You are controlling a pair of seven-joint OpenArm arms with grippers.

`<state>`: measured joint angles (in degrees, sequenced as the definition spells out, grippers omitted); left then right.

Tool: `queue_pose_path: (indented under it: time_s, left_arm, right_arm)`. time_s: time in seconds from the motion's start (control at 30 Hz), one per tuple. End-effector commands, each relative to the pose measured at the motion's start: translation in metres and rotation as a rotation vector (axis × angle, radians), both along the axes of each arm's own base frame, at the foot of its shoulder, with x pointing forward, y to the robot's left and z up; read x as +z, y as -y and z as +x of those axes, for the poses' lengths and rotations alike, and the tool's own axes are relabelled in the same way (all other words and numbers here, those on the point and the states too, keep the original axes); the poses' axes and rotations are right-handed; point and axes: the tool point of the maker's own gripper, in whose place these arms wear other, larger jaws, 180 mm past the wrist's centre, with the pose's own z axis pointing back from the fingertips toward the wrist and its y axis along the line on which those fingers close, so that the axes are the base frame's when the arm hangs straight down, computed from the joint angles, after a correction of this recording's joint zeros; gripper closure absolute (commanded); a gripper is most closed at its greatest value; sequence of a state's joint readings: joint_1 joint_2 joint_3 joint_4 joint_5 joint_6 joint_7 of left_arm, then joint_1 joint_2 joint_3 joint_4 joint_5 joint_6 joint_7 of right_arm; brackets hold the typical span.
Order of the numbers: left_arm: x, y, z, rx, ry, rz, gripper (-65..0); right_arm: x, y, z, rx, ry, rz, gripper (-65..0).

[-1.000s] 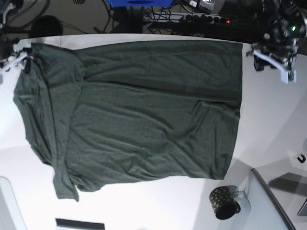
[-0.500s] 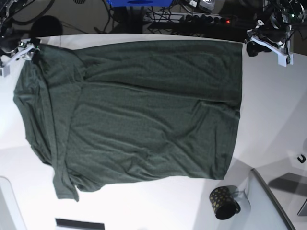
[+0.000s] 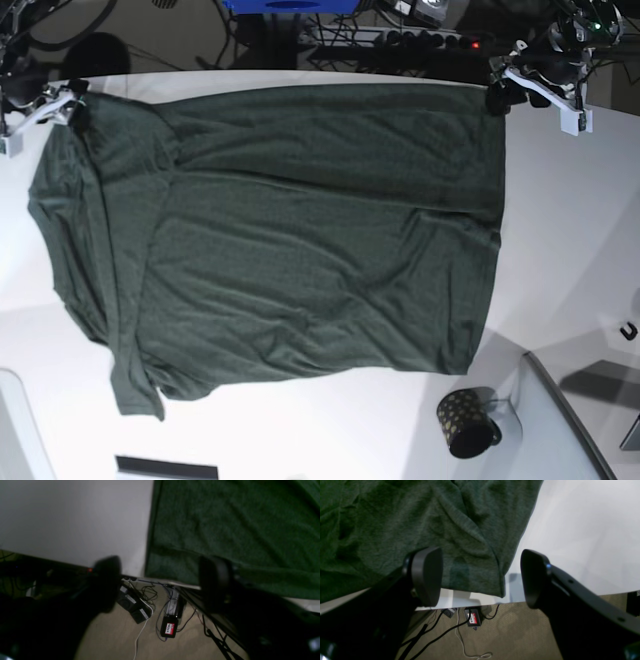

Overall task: Layout the t-shirt on the table in an organized manner, then fold the t-shirt properly
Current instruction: 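Grasp the green shirt's collar-edge corners with both grippers, then pull both held corners apart to stretch the collar edge taut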

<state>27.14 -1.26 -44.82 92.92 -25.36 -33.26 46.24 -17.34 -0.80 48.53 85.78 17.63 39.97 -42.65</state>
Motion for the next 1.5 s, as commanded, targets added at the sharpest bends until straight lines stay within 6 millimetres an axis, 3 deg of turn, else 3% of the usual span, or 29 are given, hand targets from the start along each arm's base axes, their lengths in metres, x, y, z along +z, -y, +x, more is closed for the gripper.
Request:
queue_pose_path:
  time_s: [0.0, 0.33, 0.57, 0.77, 0.87, 1.07, 1.13, 1.47]
  left_arm:
    - [0.004, -0.006, 0.001, 0.001, 0.017, 0.008, -52.5]
    - [-0.025, -0.005, 0.007, 0.064, 0.026, -0.069, -52.5]
    - [-0.033, 0.029, 0.017, -0.029, 0.012, -0.115, -52.5]
    - [-0.035, 0.035, 0.018, -0.043, 0.01, -0.124, -52.0]
    - [-0.037, 0.034, 0.016, -0.038, 0.004, -0.125, -42.0]
    - [-0.045, 0.034, 0.009, -0.021, -0.022, -0.141, -7.7]
    - [-0.045, 0.034, 0.007, -0.022, -0.024, -0.141, 0.0]
    - [-0.041, 0.023, 0.007, -0.032, -0.025, -0.114, 0.0]
  right_arm:
    - [0.009, 0.008, 0.006, -0.001, 0.034, -0.023, -45.5]
    - [0.009, 0.008, 0.006, -0.001, 0.034, -0.023, -45.5]
    - [0.009, 0.009, 0.006, 0.0, 0.033, -0.027, -45.0]
    - [0.013, 0.025, -0.001, -0.061, 0.043, -0.04, -45.5]
    - [0.014, 0.027, 0.001, -0.07, 0.05, -0.041, -45.5]
    - [-0.004, 0.017, -0.007, -0.081, 0.009, 0.016, -45.5]
    - [-0.01, 0.014, -0.007, -0.087, 0.002, 0.038, -45.5]
    - [-0.035, 0.003, -0.013, -0.109, -0.048, 0.121, -44.6]
